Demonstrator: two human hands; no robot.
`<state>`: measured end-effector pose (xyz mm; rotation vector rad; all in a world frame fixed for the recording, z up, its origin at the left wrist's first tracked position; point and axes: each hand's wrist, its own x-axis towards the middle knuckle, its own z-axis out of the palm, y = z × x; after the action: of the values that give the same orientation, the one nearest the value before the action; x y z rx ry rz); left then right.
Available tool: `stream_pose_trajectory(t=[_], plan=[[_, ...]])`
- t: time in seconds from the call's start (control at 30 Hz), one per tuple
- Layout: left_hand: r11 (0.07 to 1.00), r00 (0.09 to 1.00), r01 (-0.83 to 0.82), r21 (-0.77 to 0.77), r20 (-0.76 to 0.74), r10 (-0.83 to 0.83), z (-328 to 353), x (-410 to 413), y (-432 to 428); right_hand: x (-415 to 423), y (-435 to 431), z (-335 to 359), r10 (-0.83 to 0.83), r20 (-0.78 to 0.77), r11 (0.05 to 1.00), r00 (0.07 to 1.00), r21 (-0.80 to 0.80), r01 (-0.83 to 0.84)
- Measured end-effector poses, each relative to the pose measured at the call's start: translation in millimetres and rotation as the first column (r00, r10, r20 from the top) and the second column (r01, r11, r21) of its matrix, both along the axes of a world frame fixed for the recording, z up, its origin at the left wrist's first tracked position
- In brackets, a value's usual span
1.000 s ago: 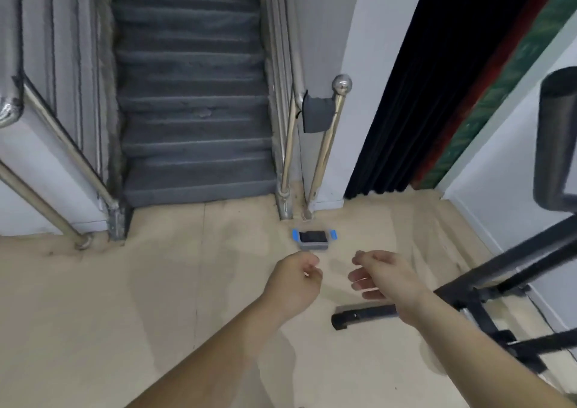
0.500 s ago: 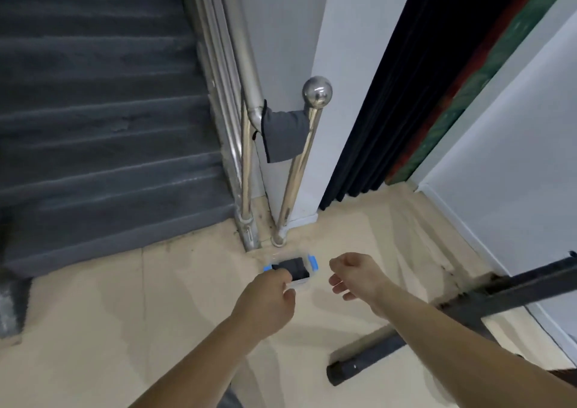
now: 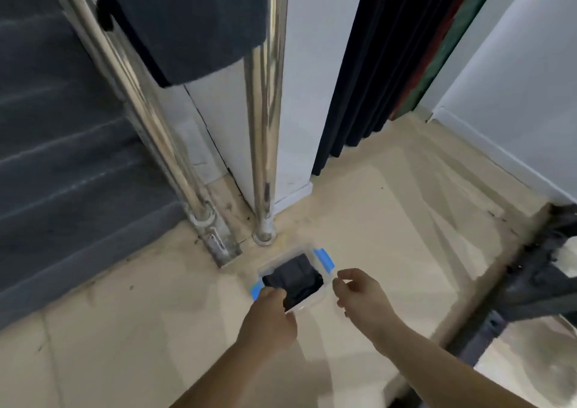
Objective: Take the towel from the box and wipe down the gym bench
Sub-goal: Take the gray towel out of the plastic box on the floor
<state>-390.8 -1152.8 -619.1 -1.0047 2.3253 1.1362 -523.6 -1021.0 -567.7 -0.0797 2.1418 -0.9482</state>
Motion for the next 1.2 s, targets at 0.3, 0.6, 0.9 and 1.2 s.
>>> stream_pose_trajectory(t=[0.3,0.6,0.9,1.2], plan=[[0.933,0.954,0.289,-0.213,0.150,-0.261,-248,-91,-53,-46,-38,-256,0.579,-0.167,0.781,0.798,0.394,-0.485],[0.941,0.887,0.281,-0.188,0.425,-0.180,-341,-123,-54,-56,-25,-316,0.584,-0.352,0.799,0.731,0.408,-0.441],[0.946,0.945,0.176,-0.271,0.317,-0.085,-342,-141,-33,-71,-8,-320,0.598,-0.354,0.801,0.719,0.307,-0.515],[0.850,0.911,-0.411,0.329,0.128,0.391,-295,-147,-25,-76,-17,-316,0.682,-0.408,0.729,0.607,0.438,-0.526]])
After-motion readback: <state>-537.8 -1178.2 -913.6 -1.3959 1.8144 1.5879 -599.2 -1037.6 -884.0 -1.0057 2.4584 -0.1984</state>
